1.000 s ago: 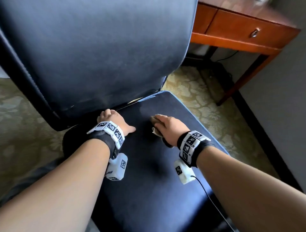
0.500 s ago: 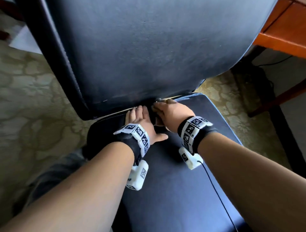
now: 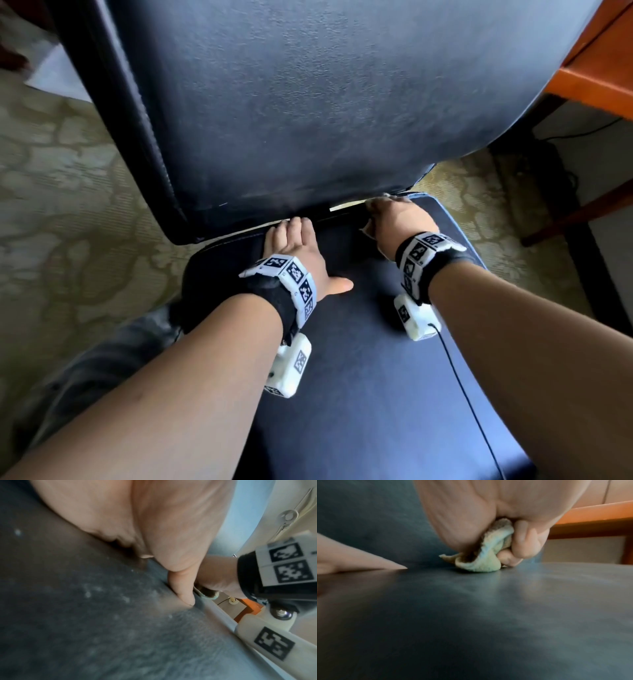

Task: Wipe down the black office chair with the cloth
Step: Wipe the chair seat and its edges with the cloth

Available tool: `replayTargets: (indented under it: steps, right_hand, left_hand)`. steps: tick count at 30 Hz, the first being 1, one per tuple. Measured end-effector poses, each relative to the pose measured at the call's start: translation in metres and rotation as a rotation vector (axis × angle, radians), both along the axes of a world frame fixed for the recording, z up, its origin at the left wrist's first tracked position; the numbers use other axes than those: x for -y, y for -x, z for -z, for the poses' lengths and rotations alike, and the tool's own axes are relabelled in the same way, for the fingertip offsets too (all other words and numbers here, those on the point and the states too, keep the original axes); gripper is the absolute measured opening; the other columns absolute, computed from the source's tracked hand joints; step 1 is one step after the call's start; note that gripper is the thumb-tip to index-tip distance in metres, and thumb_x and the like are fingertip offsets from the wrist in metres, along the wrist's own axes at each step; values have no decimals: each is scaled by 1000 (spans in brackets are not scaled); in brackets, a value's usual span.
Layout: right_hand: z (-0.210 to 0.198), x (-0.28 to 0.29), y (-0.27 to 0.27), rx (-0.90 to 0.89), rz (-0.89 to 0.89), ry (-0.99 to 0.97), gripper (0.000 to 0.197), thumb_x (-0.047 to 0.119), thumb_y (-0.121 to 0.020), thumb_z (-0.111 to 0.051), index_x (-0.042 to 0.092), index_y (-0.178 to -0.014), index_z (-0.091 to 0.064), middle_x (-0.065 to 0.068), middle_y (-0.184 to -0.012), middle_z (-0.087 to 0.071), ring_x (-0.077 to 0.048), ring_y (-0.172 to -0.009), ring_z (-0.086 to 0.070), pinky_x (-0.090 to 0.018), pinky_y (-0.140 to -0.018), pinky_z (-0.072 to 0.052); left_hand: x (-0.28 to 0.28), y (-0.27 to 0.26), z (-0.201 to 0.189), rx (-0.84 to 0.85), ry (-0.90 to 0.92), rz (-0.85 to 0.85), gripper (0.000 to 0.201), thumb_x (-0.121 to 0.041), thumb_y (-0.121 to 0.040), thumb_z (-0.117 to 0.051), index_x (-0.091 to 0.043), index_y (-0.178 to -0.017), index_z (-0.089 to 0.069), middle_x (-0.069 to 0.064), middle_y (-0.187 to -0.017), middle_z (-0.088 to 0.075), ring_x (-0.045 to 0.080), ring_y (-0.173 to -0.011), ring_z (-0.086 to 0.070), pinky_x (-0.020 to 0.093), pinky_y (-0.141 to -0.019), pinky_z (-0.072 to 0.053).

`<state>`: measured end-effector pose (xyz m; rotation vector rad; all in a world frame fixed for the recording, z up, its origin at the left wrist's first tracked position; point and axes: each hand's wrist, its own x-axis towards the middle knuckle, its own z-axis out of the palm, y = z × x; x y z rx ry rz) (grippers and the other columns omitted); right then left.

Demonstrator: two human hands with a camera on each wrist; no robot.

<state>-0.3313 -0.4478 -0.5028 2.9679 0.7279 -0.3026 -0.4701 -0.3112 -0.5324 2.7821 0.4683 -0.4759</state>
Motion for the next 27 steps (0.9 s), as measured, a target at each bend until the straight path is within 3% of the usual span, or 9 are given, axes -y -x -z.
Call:
replayTargets:
  steps: [2,4,7,8,12,15,19,23,27]
  right_hand:
    - [5,-14,14,-41,-85,9,34,45,-89,-67,28,-118,-62,-3,-126,-60,-26,-117,-58,-38,-95,-54]
    - [8,-16,20,-85,-177,9,40,44,-88,-70,35,-126,-58,2,-130,-58,-21,-117,-57,-37,-95,-54]
    - [-5,1,0,-49,-25,45,23,44,-86,-69,37,-105,-57,5,-111,-57,-23,-104,-62,-33,-84,-52]
    - [-8,2,-3,-42,25,42,22,46,-85,-67,35,-101,-58,2,-110,-58,-26,-108,-63,-34,-86,-52]
    - [-1,-14,18,-115,-34,-8,36,49,-81,-61,31,-112,-61,-1,-122,-61,-27,-113,-60,-38,-94,-54]
    - [-12,4,29,-131,13,-120,34,45,-91,-57,35,-124,-61,4,-124,-62,-23,-118,-58,-35,-101,-50]
    - [-46,46,33,-27,94,-232,34,36,-105,-43,29,-133,-61,-4,-126,-60,-29,-116,-60,-34,-97,-49]
    - [-66,78,43,-4,98,-273,33,33,-105,-44,29,-133,-61,-9,-125,-61,-33,-111,-61,-32,-91,-46]
    - [-72,92,55,-81,60,-279,34,27,-108,-43,23,-138,-59,-2,-134,-63,-25,-124,-53,-24,-93,-34]
  left_hand:
    - [1,-2,1,-4,1,-6,138,-89,-76,-60,-6,-165,4,12,-174,1,33,-160,1,46,-130,2]
    - [1,-3,2,-14,5,-17,139,-89,-75,-61,-6,-165,4,12,-174,2,33,-160,2,46,-129,3]
    - [2,-5,3,-32,-22,-7,141,-92,-73,-59,-7,-165,5,11,-174,1,32,-160,2,46,-129,2]
    - [3,-5,4,-36,-27,-7,141,-93,-73,-58,-6,-165,5,12,-174,1,33,-160,2,47,-129,1]
    - [2,-8,2,-45,-51,-25,143,-91,-71,-63,-5,-165,2,14,-173,-4,33,-159,-3,47,-129,-1]
    - [3,-6,-7,-63,-47,-41,144,-88,-67,-70,-5,-164,-4,13,-170,-12,32,-158,-11,45,-129,-10]
    - [10,-20,-29,-116,-71,-94,128,-74,-66,-83,-2,-155,-26,11,-157,-34,32,-149,-30,44,-122,-28]
    - [26,-35,-34,-166,-74,-97,129,-67,-71,-84,3,-159,-20,13,-164,-30,34,-155,-22,45,-125,-25]
    - [39,-43,-37,-192,-59,-86,138,-73,-71,-80,-1,-163,-9,12,-169,-20,33,-159,-14,48,-128,-21]
